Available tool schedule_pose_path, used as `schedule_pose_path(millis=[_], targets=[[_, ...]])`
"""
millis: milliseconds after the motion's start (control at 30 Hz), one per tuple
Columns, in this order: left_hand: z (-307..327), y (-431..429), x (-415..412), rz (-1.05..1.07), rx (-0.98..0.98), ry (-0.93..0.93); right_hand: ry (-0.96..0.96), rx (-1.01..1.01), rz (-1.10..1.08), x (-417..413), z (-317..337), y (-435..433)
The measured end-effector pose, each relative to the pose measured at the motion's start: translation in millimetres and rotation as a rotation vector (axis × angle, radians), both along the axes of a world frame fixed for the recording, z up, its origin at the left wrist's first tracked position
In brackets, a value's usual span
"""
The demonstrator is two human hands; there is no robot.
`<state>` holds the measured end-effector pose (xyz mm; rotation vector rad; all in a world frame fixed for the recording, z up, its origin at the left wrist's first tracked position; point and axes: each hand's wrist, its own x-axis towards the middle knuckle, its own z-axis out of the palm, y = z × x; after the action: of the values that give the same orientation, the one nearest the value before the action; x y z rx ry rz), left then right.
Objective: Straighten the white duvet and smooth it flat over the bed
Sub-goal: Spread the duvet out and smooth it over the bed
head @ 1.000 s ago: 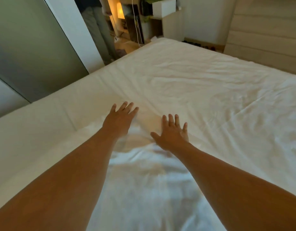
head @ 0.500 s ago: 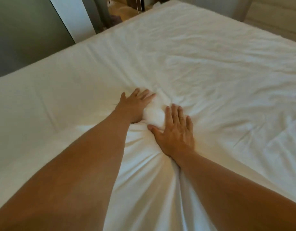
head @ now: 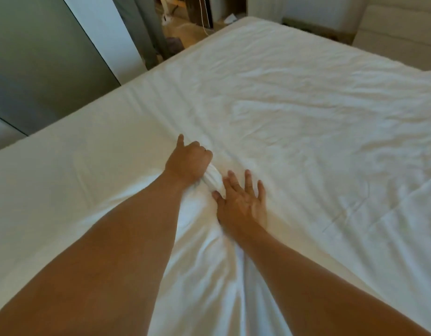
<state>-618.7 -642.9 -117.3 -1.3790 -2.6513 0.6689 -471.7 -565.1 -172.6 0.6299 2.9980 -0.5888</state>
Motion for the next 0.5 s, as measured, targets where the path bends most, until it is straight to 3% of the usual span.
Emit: schedule_pose_path(millis=[100,200,300,500], targets=[[10,9,-19,-0.005,0.130,0.064,0.004,0.015,-0.002,-20,23,16],[-33,18,-18,0.052,0.321,0.123,0.010,-0.037,-0.125,-22,-7,24],[-86,22,-32,0.067,0.384,0.172,0.105,0.067,-0.171,-31,-45,21],[-77,22,-33,0.324,0.500,0.048,0.061,0.009,-0.149,-33,-54,24]])
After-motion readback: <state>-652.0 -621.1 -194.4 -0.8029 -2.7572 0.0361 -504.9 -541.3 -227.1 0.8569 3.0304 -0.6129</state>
